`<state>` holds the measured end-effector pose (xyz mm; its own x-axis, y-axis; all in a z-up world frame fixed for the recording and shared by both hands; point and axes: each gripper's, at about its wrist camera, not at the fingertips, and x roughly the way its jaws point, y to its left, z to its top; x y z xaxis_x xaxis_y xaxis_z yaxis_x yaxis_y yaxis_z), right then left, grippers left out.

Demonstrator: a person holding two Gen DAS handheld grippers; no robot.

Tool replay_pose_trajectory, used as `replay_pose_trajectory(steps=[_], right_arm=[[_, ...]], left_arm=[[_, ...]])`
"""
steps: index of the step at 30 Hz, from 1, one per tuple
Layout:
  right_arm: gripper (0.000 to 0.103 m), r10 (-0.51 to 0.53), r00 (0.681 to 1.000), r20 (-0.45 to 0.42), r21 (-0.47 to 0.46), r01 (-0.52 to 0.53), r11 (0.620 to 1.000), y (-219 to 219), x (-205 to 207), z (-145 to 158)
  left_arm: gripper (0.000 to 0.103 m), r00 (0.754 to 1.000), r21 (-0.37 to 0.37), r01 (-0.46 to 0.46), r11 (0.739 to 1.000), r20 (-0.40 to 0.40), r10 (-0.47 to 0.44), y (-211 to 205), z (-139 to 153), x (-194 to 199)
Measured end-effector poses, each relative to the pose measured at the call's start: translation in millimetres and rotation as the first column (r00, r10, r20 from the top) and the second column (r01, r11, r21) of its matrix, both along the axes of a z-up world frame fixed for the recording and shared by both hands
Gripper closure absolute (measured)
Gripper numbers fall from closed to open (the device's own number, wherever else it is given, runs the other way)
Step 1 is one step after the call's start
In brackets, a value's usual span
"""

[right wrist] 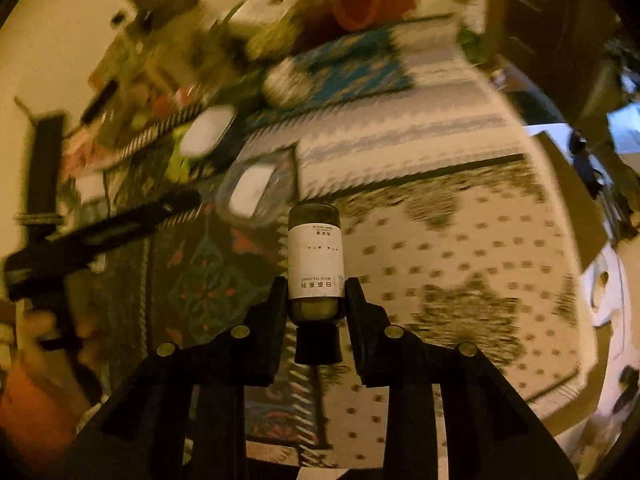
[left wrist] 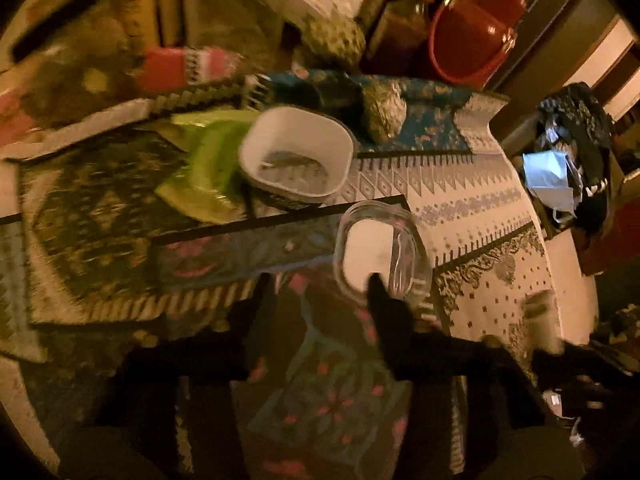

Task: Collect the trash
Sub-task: 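Grasp the clear plastic box with the left tool while the right tool lifts the bottle, then carry the bottle and plastic box down over the white floor bin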

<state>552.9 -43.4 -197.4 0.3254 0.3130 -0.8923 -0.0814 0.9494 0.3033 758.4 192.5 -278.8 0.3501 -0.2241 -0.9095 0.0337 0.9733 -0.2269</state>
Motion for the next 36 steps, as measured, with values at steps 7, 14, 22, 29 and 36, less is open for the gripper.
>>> replay_pose_trajectory(steps=[7, 14, 22, 29, 36], right_arm=[[0.077, -0.088, 0.995, 0.054, -0.008, 0.088, 0.996, -26.7, -1.8, 23.8], [0.077, -0.113, 0.99, 0.087, 0.002, 0.113, 0.994, -36.3, -9.0, 37.0], [0.077, -0.076, 0.985, 0.157, 0.03, 0.073, 0.997, -48.0, -17.8, 65.8], [0.077, -0.034, 0.968, 0.25, 0.063, 0.019, 0.998, -64.6, -28.8, 99.6], [0.077, 0.041, 0.936, 0.35, 0.094, -0.079, 0.992, -85.9, -50.8, 135.7]], left_arm=[[0.079, 0.999, 0.024, 0.018, 1.0, -0.032, -0.017, -11.6, -22.4, 23.8], [0.102, 0.999, 0.035, 0.027, 0.999, -0.027, -0.027, -23.1, -24.8, 25.4], [0.103, 0.998, 0.062, 0.008, 0.998, 0.057, -0.011, -29.2, 16.3, 4.4], [0.103, 0.976, 0.013, -0.077, 0.997, 0.203, 0.072, -29.0, 93.6, -45.9], [0.103, 0.904, 0.016, -0.181, 0.983, 0.397, 0.16, -45.1, 173.6, -121.4]])
